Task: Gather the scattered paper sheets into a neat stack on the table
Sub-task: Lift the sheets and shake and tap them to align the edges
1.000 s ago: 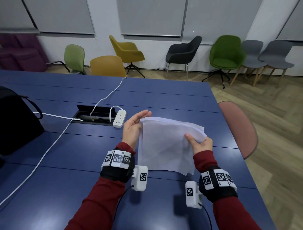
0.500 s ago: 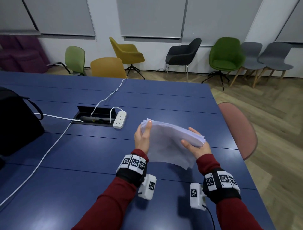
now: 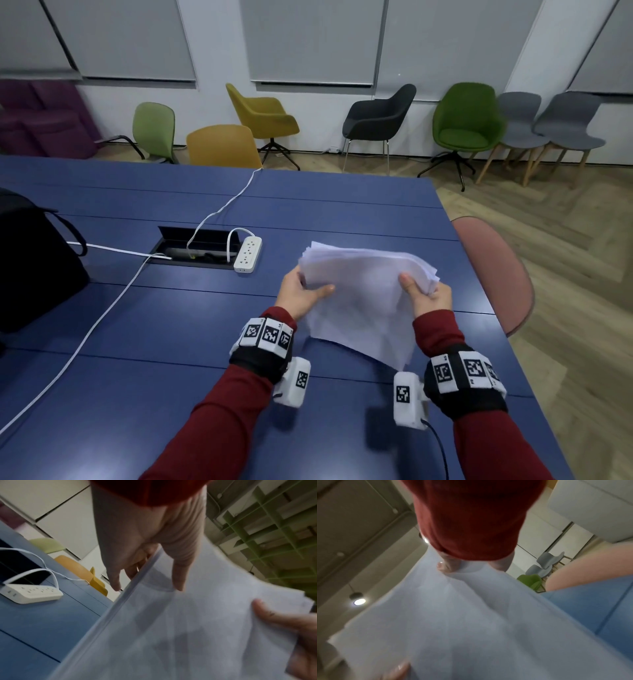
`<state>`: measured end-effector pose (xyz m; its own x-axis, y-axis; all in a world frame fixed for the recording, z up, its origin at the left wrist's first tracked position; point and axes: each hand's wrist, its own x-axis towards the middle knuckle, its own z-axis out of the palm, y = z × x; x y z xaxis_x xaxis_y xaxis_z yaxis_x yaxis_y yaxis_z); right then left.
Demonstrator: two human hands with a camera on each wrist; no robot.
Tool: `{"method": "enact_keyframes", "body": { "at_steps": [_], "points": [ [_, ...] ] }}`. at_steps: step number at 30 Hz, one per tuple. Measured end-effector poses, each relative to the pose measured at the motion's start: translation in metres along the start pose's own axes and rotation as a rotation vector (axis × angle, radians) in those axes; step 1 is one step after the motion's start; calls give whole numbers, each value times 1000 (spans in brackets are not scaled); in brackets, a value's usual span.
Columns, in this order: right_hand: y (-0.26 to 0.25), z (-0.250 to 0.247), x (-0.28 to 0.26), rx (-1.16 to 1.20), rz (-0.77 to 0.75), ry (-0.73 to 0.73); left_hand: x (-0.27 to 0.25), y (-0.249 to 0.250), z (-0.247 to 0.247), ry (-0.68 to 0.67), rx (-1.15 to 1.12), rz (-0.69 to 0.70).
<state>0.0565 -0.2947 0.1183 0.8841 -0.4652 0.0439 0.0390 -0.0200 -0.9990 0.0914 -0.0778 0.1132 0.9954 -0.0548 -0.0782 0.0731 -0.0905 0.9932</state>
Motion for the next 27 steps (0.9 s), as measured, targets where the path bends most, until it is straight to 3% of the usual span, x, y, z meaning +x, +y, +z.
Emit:
{"method": "enact_keyframes", "body": {
  "at_steps": [4, 6, 9, 11, 14, 17, 19, 21, 23, 25, 27],
  "points": [
    [-27, -12, 4, 44, -32, -104, 4, 6, -19, 52, 197, 62],
    [-34, -24, 12, -42, -118, -189, 6, 12, -29, 79, 337, 99],
    [-45, -38, 25, -379, -227, -416, 0, 27, -33, 13, 591, 187],
    [-44, -31, 24, -629, -199, -551, -7, 35, -23, -36, 746, 256],
    [-32, -14, 15, -491, -138, -506, -10, 40, -16, -55, 790, 255],
    [-29, -17, 6, -306, -117, -408, 0, 24, -45, -119, 793, 70],
    [-29, -27, 6, -236, -100, -356, 4, 11, -73, -54, 822, -13],
    [-29, -36, 7, -177, -101, -295, 4, 3, -93, 41, 616, -4],
    [-27, -40, 9, -75, -86, -236, 2, 3, -98, 85, 227, 55],
    [-25, -39, 8, 9, -76, -188, 0, 6, -91, 90, -132, 105],
    [-21, -31, 6, 34, -67, -141, -1, 6, -81, 40, -336, 116]
  ]
}}
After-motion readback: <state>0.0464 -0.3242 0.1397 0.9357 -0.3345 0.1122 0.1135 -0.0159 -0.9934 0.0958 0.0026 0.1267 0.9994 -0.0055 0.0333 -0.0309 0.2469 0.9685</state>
